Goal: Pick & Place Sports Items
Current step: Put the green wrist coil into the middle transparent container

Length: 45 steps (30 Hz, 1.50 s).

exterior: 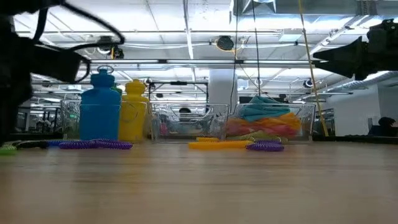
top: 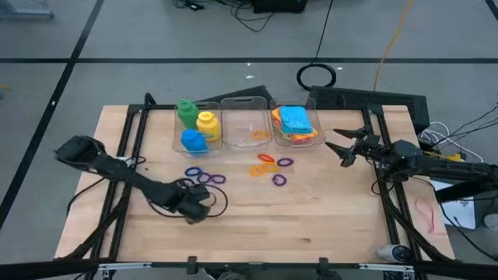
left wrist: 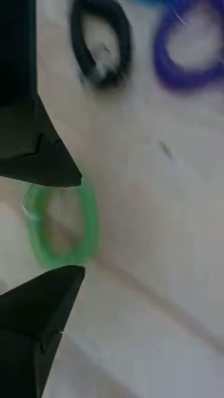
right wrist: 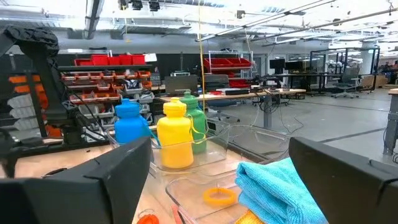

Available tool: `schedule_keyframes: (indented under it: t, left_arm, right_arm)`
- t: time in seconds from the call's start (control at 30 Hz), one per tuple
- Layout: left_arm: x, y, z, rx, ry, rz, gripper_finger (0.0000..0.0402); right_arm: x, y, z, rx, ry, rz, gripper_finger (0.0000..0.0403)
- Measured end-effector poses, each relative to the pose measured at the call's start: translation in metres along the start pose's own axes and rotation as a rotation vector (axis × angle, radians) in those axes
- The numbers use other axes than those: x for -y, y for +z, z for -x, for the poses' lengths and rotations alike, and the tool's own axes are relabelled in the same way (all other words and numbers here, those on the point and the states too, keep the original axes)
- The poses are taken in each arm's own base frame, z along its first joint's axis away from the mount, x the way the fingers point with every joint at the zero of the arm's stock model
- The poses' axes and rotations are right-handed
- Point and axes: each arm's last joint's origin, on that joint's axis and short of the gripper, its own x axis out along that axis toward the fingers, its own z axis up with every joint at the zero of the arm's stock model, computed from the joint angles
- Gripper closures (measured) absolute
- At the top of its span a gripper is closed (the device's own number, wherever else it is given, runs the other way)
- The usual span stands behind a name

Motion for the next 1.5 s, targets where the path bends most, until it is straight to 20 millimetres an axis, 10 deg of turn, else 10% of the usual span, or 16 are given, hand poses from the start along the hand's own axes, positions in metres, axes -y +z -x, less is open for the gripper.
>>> schedule_keyframes:
  t: [1.17,1.5]
  left_arm:
    - [-0.021,-0.009,-0.03,-0.089,-0.06,0.057,0.0221]
    - [-0.026,0.0,-0.032,-0.146,-0.127,0.047,0.0362]
  right_arm:
    - [0.0,0.0,0.0,0.0,0.0,0.0,0.0112]
    - [0.0,0.0,0.0,0.001,0.0,0.0,0.0112]
